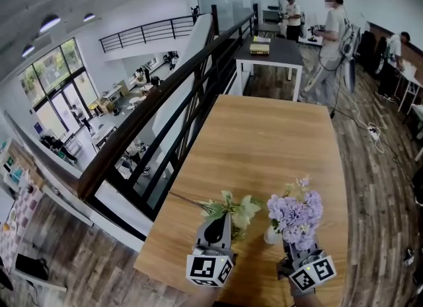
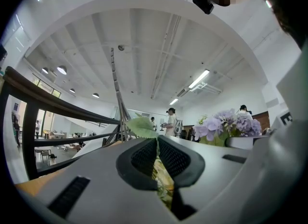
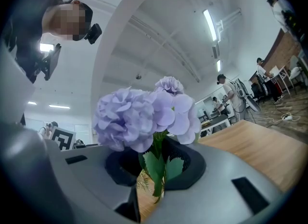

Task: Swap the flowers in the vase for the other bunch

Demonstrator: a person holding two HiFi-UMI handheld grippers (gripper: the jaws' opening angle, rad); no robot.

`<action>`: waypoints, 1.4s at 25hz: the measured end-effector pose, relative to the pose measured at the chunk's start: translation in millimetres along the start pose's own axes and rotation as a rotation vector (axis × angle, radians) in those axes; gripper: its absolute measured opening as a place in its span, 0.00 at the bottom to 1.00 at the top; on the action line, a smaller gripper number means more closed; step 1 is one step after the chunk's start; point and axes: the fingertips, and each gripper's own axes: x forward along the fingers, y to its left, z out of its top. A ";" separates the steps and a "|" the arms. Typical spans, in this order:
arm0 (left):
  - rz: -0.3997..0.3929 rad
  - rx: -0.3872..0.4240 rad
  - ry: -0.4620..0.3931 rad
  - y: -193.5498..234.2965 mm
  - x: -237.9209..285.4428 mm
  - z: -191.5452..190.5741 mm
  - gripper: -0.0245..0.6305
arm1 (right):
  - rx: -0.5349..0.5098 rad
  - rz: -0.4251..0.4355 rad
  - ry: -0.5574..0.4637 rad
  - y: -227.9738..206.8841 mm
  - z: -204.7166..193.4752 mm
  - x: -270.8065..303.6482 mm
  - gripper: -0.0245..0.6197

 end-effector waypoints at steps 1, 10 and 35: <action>0.000 0.000 -0.002 0.1 0.1 0.3 0.06 | -0.001 0.002 0.000 0.7 -0.5 -0.7 0.15; 0.005 -0.005 -0.009 -1.6 -3.1 3.1 0.06 | -0.019 0.018 0.023 6.6 -4.2 -2.0 0.17; -0.005 -0.025 -0.023 -26.9 -13.8 11.5 0.06 | -0.218 0.056 0.201 28.4 -17.3 -23.1 0.38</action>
